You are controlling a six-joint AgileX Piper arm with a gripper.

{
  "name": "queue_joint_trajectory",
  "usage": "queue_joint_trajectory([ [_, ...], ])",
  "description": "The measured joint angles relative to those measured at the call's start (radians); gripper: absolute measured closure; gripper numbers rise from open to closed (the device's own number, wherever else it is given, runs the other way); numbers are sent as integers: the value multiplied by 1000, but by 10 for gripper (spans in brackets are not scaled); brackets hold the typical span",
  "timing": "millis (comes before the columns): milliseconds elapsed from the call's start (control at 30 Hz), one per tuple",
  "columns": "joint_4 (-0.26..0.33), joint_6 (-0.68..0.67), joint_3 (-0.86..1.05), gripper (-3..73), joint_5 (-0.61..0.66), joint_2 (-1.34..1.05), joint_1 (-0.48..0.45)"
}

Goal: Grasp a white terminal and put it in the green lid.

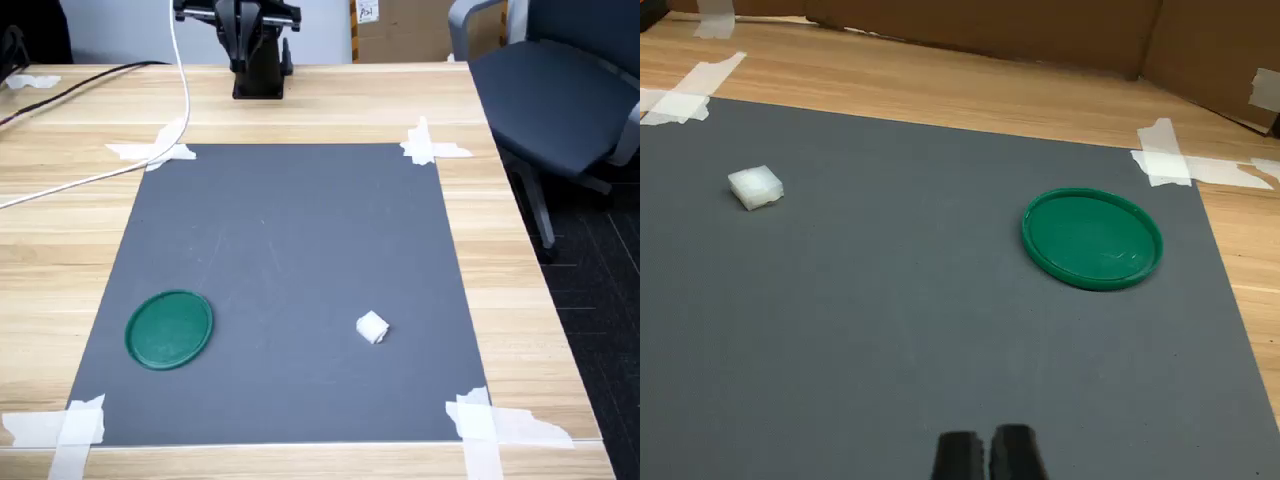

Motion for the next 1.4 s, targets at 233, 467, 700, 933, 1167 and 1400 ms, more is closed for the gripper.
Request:
queue_joint_trajectory([
  [233,3,0,0,724,0,0,0],
  [467,3,2,0,724,0,0,0],
  [700,3,2,0,724,0,0,0],
  [933,3,-3,-12,724,-2,78,0],
  [1167,3,-5,-95,724,-5,239,0],
  [1400,3,-7,-201,724,-16,429,0],
])
